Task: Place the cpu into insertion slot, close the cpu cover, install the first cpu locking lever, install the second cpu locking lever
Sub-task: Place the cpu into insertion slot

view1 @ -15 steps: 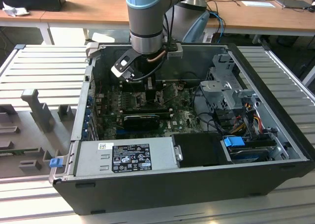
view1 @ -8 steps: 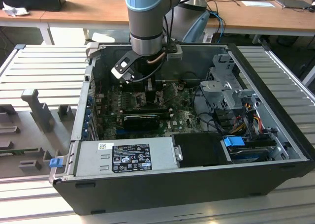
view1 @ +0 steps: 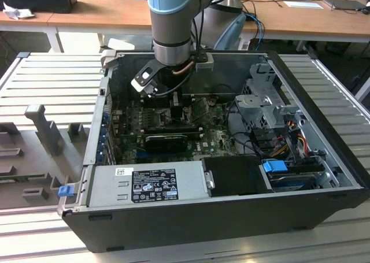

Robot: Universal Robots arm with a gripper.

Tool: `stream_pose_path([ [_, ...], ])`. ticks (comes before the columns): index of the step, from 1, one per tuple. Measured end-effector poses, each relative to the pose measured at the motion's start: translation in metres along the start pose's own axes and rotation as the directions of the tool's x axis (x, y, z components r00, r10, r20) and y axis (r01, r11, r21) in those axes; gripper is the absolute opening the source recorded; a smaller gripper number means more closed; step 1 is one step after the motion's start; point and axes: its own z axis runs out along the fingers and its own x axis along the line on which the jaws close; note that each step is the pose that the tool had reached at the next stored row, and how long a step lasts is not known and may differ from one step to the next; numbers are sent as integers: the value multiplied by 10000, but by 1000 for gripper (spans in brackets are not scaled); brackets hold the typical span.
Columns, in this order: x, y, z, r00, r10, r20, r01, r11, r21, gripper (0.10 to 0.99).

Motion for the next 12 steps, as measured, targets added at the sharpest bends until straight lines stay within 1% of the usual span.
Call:
stream_pose_path([
  [5, 2, -3, 23, 10000, 22, 2, -22, 10000, -1, 525],
  [12, 2, -3, 25, 10000, 29, 4, -29, 10000, 0, 525],
])
